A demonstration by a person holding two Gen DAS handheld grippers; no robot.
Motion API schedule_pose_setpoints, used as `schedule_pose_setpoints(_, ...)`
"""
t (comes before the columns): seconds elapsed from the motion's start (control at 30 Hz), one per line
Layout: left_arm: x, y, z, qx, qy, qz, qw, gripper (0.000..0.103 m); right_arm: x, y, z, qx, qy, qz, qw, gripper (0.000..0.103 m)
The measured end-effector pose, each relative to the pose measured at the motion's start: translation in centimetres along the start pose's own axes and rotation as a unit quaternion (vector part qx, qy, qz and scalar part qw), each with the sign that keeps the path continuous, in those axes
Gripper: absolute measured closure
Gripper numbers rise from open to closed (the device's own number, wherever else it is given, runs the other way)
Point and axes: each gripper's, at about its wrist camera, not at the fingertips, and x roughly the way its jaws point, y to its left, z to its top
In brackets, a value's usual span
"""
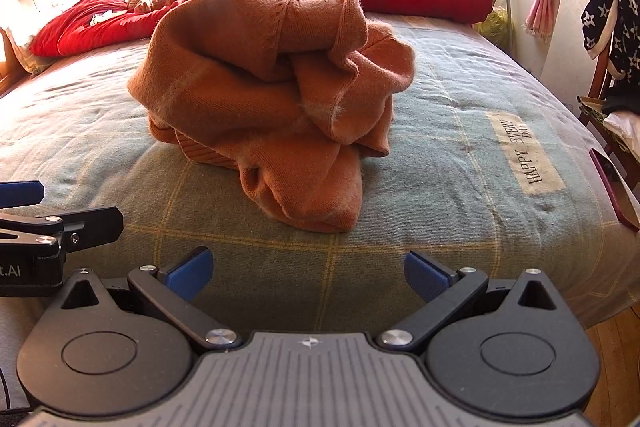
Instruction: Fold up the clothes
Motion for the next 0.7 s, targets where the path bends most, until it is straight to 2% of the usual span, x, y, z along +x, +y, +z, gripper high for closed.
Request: schedule_pose_setpoints(0.7,0.25,0.29,0.09,0.000,0.002,-0.003,1.0000,0.000,0.50,0.48,0.57,-0.002,0.007,-0.003,1.000,0.000)
